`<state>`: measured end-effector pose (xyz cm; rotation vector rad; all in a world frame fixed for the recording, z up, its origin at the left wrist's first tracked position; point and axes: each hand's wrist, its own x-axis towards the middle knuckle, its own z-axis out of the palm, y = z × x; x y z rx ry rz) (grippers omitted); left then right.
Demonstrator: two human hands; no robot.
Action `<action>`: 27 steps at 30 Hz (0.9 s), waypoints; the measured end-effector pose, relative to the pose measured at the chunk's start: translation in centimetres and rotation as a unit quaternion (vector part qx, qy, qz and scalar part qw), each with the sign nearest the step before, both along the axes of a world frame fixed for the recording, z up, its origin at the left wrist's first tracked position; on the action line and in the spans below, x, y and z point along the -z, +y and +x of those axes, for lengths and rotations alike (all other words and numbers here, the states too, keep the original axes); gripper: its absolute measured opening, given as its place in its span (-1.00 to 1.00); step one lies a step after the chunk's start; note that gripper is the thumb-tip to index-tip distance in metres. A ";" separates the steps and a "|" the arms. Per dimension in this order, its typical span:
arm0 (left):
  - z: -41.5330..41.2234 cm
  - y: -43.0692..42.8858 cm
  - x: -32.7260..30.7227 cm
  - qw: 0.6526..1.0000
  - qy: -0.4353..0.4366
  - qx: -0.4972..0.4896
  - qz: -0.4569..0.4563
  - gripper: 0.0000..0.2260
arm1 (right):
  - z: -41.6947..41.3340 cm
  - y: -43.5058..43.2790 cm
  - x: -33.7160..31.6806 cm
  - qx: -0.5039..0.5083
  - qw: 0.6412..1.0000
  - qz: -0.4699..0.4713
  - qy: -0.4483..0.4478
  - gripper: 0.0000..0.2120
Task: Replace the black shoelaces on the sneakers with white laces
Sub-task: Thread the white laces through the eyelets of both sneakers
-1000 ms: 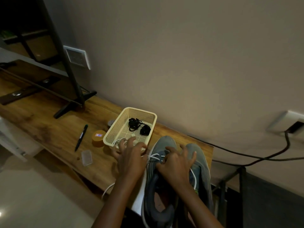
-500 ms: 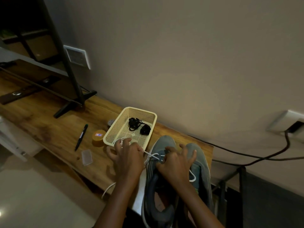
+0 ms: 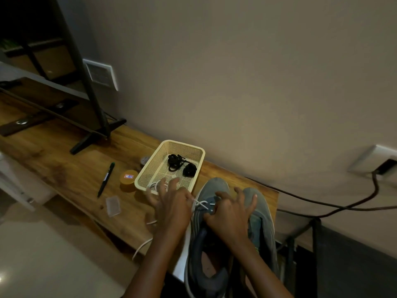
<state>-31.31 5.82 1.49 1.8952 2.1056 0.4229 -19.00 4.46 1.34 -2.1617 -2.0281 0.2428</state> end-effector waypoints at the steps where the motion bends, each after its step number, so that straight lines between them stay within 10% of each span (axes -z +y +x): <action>1: -0.6 0.1 -0.1 0.999 -0.018 -0.032 0.001 -0.95 | 0.0 0.0 0.0 -0.001 1.000 0.000 0.000 -0.71; 11: 0.9 -0.4 0.3 0.996 0.013 0.089 -0.003 -0.83 | 0.2 0.0 0.2 -0.008 1.000 0.015 0.009 -0.67; 22: -1.2 0.2 0.4 0.999 -0.012 -0.035 -0.002 -0.93 | 0.8 -0.6 1.8 -0.006 0.998 0.065 0.022 -0.78; 27: 0.5 -0.4 0.7 0.996 -0.002 0.092 0.011 -0.80 | 0.7 -0.6 1.8 -0.005 0.996 0.087 0.030 -0.80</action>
